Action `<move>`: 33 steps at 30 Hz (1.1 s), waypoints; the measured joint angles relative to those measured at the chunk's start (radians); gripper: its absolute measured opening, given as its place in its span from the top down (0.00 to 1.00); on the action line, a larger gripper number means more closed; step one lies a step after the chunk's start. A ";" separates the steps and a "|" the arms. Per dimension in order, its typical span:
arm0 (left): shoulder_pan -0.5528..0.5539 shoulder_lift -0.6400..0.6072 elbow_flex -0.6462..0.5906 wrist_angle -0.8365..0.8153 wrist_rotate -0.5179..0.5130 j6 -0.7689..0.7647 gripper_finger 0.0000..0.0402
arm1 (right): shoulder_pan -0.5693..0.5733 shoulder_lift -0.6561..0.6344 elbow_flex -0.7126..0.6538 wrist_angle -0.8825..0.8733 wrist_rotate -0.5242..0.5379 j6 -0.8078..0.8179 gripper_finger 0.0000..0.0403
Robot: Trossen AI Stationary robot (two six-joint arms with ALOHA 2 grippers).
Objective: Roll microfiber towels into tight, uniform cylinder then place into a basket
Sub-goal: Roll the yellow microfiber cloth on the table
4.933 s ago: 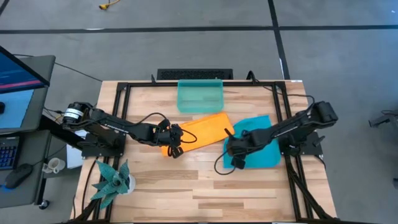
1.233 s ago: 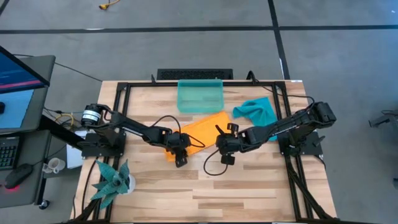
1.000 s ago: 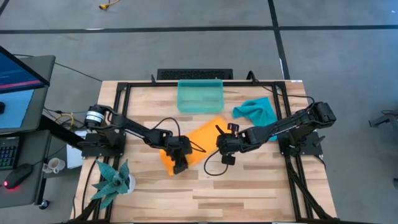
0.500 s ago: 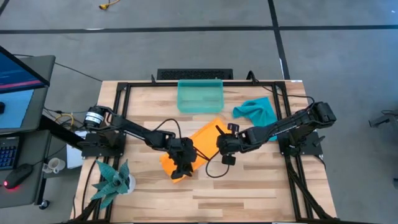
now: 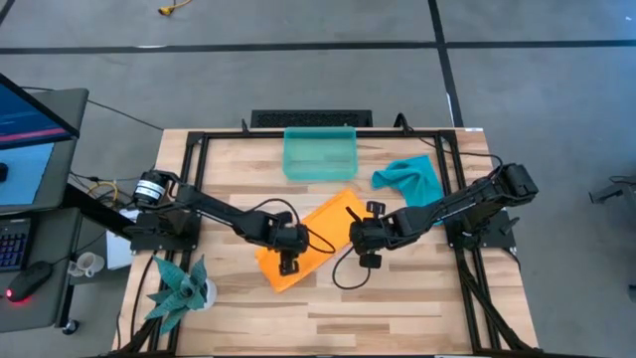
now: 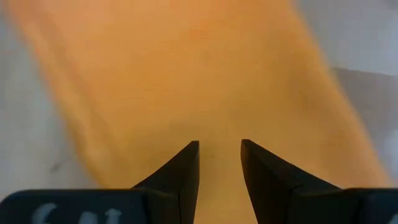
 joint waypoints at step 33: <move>-0.037 0.000 -0.018 0.161 0.287 0.113 0.73 | -0.001 0.000 0.000 -0.017 0.000 0.000 0.70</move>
